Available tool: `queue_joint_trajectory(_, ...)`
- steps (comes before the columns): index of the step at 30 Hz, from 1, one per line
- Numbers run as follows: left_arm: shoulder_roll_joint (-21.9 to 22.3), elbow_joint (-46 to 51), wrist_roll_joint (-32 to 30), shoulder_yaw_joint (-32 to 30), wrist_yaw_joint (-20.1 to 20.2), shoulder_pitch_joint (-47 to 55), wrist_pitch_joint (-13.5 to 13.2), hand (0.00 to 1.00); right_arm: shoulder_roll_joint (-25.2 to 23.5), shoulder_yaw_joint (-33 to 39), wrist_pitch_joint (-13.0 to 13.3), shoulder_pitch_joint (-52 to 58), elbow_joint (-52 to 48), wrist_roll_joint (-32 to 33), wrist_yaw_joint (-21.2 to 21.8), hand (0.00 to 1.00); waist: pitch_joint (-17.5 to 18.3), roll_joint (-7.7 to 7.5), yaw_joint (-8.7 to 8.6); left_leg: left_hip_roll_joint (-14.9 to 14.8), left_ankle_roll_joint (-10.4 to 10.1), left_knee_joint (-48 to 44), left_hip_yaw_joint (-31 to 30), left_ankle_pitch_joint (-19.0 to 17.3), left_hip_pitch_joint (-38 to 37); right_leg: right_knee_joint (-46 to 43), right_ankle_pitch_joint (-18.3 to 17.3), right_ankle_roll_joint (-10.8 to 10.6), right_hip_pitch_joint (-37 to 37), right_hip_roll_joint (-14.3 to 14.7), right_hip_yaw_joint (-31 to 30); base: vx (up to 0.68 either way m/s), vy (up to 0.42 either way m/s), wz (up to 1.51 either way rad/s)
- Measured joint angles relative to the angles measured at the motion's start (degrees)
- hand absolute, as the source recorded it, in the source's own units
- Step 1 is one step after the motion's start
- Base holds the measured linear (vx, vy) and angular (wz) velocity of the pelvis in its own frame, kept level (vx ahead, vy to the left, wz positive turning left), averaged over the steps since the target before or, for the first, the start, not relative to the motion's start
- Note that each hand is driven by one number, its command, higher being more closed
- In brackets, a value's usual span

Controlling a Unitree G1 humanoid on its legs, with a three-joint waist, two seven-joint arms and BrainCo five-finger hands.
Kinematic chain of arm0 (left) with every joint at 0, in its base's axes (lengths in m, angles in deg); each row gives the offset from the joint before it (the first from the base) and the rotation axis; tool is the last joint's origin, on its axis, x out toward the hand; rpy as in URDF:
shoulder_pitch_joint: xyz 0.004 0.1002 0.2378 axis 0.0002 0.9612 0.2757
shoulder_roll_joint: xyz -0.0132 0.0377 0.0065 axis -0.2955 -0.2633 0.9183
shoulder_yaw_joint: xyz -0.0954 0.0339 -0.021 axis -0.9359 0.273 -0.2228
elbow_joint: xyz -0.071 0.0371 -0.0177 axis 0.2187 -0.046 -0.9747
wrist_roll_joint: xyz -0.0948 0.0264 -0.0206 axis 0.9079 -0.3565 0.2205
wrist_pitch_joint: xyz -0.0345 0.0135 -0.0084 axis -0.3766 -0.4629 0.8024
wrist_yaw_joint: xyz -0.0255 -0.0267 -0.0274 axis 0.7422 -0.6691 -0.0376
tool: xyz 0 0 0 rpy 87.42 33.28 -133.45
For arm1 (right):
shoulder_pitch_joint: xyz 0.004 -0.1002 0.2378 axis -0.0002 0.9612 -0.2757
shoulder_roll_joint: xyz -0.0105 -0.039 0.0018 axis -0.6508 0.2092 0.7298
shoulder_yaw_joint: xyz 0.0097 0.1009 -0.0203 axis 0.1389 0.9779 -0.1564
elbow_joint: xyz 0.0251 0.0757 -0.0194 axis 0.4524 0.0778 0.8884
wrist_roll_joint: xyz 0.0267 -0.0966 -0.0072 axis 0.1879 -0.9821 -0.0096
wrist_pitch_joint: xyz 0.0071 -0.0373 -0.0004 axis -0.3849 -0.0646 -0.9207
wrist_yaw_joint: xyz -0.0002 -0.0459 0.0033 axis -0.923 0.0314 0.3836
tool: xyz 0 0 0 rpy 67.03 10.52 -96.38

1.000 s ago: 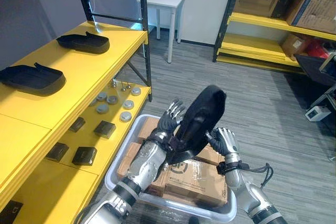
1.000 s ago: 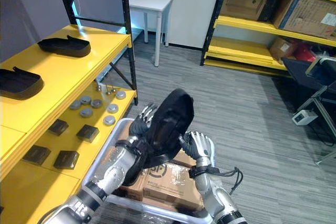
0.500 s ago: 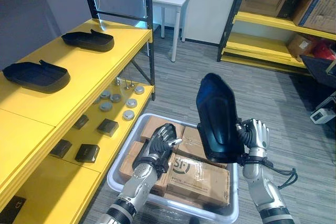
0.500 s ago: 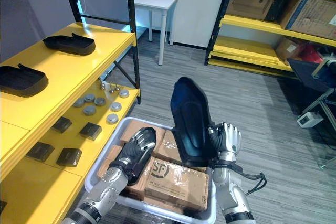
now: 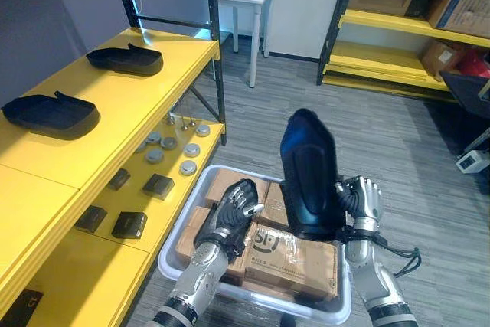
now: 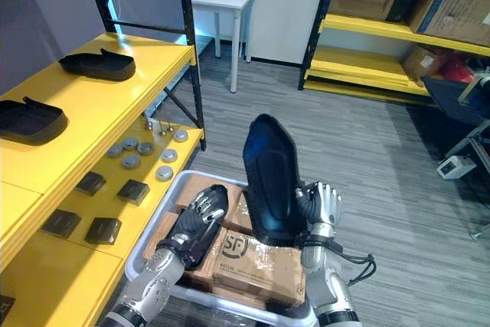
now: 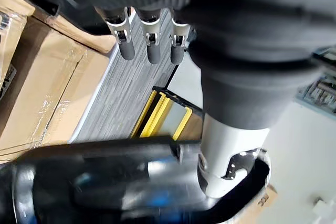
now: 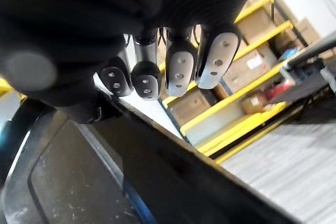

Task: Walk over and take plastic housings, then place them on the shelf

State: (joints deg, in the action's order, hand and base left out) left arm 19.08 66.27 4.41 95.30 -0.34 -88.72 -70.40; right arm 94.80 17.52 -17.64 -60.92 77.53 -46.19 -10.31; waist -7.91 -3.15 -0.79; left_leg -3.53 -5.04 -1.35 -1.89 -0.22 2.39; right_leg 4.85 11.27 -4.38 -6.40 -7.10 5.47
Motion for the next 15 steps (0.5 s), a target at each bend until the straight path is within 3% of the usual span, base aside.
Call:
queue_joint_trajectory(5,0.36,0.0,-2.08,2.43,-1.2,-1.14,-0.02,0.0,-2.34,-4.65,0.04,-1.05,0.05,1.15,0.25,1.0,0.01,0.01,0.19,0.02,-0.01,-0.04,0.06,-0.01,-0.11,0.0,0.01,0.01,0.08,-0.01,-0.06,0.04,0.064,-0.01)
queue_joint_trajectory(10,0.55,-1.53,-3.0,2.19,-4.16,-2.72,-0.07,0.0,-4.28,-7.32,0.03,-2.31,0.05,3.32,-0.09,1.0,0.02,0.02,0.31,-0.24,-0.04,-0.07,0.14,-0.03,-0.48,0.01,0.02,0.03,0.36,0.02,-0.11,0.02,0.055,-0.01)
queue_joint_trajectory(15,0.86,-8.03,-8.28,2.31,-8.73,-6.05,0.94,0.0,-4.48,-14.22,0.47,-2.76,-1.75,6.77,-1.12,1.0,0.04,0.02,-0.19,-0.52,-0.14,-0.13,0.36,-0.07,-0.6,0.02,0.17,0.23,0.27,0.41,-0.12,0.03,0.048,-0.03)
